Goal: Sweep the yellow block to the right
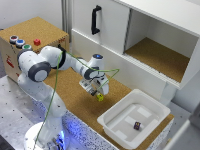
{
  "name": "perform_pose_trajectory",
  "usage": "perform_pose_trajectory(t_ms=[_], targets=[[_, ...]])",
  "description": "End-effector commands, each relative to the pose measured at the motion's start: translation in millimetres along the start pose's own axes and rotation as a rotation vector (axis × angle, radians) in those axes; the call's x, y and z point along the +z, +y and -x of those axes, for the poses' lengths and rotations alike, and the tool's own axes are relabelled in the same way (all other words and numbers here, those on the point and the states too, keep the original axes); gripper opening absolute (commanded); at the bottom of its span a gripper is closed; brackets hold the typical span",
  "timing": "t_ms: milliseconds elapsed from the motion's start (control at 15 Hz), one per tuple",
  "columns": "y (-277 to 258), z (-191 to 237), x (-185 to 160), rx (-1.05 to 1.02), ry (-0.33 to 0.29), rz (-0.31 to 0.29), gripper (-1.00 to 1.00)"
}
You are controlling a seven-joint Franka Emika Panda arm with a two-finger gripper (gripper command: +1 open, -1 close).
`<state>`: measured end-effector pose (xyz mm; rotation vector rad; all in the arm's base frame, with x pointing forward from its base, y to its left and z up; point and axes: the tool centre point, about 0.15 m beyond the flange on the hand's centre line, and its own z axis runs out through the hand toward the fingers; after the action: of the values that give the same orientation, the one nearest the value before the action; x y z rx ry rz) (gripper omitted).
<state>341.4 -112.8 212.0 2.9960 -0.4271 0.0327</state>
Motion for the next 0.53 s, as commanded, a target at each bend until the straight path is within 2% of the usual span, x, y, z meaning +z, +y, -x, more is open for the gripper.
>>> perform_pose_trajectory(t_ms=[0,467], targets=[[32,-10,12,-0.001,0.018,0.038,-1.00],[55,-22,24,-0.018,-0.007,0.009,-1.00]])
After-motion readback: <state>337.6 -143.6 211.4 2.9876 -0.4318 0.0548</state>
